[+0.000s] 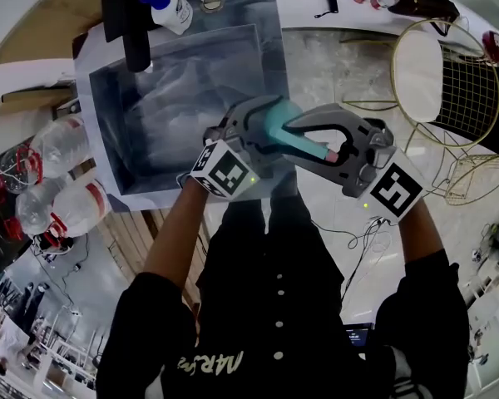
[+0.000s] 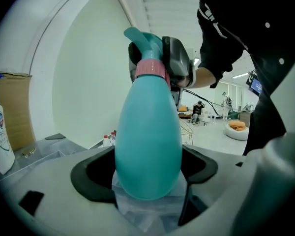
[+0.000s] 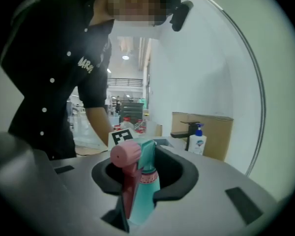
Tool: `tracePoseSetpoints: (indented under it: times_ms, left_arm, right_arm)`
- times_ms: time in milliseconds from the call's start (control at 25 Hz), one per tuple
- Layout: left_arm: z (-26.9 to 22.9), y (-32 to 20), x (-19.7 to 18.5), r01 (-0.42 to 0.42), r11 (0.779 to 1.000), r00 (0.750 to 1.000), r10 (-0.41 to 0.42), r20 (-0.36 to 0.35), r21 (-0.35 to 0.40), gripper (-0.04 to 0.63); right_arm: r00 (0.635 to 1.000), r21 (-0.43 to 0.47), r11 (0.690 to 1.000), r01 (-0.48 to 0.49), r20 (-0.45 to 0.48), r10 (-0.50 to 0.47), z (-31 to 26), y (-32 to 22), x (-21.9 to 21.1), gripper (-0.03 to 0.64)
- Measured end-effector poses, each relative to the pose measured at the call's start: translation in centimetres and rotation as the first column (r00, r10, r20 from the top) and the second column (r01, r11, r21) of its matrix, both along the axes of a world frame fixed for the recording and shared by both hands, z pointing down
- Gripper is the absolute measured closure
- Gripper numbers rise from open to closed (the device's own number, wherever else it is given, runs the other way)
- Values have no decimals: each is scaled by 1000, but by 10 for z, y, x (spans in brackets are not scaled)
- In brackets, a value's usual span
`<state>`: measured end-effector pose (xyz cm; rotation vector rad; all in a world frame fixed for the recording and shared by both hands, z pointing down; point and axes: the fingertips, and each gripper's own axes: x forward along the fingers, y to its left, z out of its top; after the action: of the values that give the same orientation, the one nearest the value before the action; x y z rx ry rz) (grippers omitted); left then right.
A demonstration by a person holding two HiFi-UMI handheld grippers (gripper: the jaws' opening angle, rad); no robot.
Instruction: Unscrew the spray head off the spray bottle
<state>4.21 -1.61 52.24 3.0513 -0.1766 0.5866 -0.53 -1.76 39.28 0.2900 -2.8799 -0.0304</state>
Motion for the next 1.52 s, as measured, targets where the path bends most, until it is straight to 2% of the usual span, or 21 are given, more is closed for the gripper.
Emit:
tracePoseSetpoints:
  times_ms: [80,160,320,480,600,680,760,840,880,960,1040,1120,1280,1520]
  left_arm:
    - [0,1,1,-9,1000,1000,9,0,0,201]
    - [0,2,2,-9,1000,1000,9,-2,-7,201]
    - [0,1,2,-6,1000,1000,6,-2,-14,201]
    - [1,1,2,-6,1000,1000,6,-2,-11,201]
    - [1,1,1,-5,1000,1000,5,-1,-10,201]
    - [1,2,0,-3,1000,1000,3,0,-10,201]
    - [1,2,1,-2,1000,1000,2,0,-10,201]
    - [0,1,1,-1,1000,1000,1,0,-10,201]
    - [0,1,1,-1,1000,1000,1,-1,-10,201]
    - [0,1,1,0,1000,1000,0,-1,-10,201]
    - [0,2,1,1,1000,1000,-1,-2,-11,201]
    - [0,2,1,2,1000,1000,-2,-5,-12,201]
    - [0,1,1,10,1000,1000,-11,-7,-10,201]
    - [0,1,1,14,1000,1000,-14,-7,-8,201]
  right_arm:
    - [994,4,994,111,-2,-111,-1,3,1,489]
    - [985,-8,986,169,18,-169,-3,3,2,489]
    - [984,-44,984,171,62,-168,-4,0,2,489]
    - [990,-50,990,130,62,-126,-4,-2,1,479]
    - [995,-99,993,72,69,-65,-2,-3,7,385]
    - [995,-136,991,13,99,1,-6,-4,18,370]
    - [985,-148,985,-90,131,110,-13,-8,33,340]
    - [949,-162,954,-252,154,277,-19,-14,48,331]
    - [914,-177,922,-346,160,374,-19,-14,55,331]
    - [820,-204,829,-521,150,552,-12,-8,67,333]
    - [731,-226,736,-639,119,672,-2,5,71,334]
    - [684,-241,682,-691,89,724,7,19,64,344]
    - [658,-227,650,-725,48,751,13,39,36,345]
    - [659,-131,649,-749,-52,750,17,34,10,345]
